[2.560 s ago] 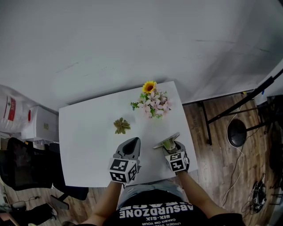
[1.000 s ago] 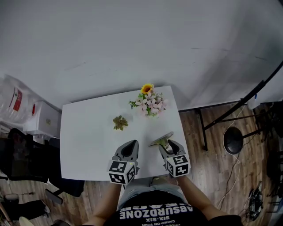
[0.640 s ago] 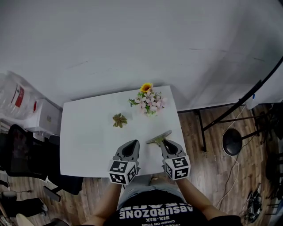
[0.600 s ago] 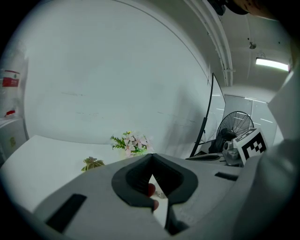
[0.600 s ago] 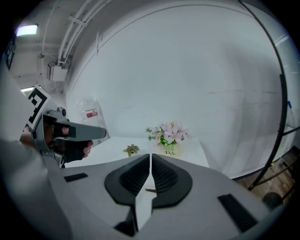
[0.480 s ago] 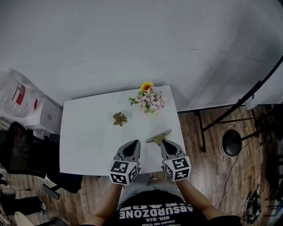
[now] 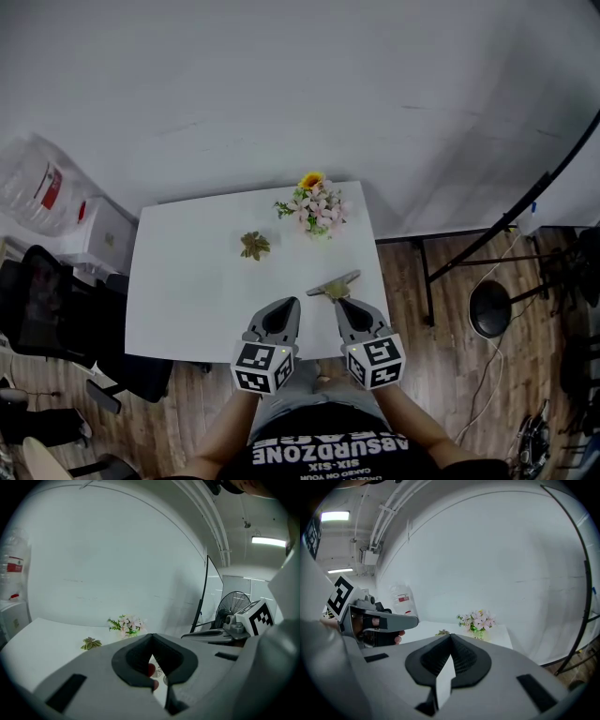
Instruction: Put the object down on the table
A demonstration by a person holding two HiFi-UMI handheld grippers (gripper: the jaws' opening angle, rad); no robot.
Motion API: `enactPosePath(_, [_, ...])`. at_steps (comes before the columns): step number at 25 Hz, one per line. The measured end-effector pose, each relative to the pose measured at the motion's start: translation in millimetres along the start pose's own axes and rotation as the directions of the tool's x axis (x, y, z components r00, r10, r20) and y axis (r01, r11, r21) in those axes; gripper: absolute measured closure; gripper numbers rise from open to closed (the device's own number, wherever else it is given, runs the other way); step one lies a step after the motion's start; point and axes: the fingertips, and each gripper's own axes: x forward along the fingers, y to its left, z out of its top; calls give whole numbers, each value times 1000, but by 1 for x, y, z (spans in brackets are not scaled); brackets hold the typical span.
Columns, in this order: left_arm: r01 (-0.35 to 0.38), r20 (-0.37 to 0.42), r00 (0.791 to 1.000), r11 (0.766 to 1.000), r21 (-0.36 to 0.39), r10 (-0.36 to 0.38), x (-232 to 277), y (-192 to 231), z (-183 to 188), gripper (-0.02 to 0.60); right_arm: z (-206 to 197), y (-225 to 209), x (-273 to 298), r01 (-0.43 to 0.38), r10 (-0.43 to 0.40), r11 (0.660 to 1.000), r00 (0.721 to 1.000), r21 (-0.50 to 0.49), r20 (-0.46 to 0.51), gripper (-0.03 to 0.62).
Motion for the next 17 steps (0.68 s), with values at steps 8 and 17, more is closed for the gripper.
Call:
enactPosePath(8, [-9, 15, 1000, 1000, 6, 9, -12, -19, -3, 577, 1, 3, -21, -13, 13, 1000, 1000, -14, 12, 596])
enactPosePath(17, [-20, 24, 1000, 1000, 12, 19, -26, -37, -6, 577, 2, 8, -39, -26, 27, 999, 999, -22, 22, 597])
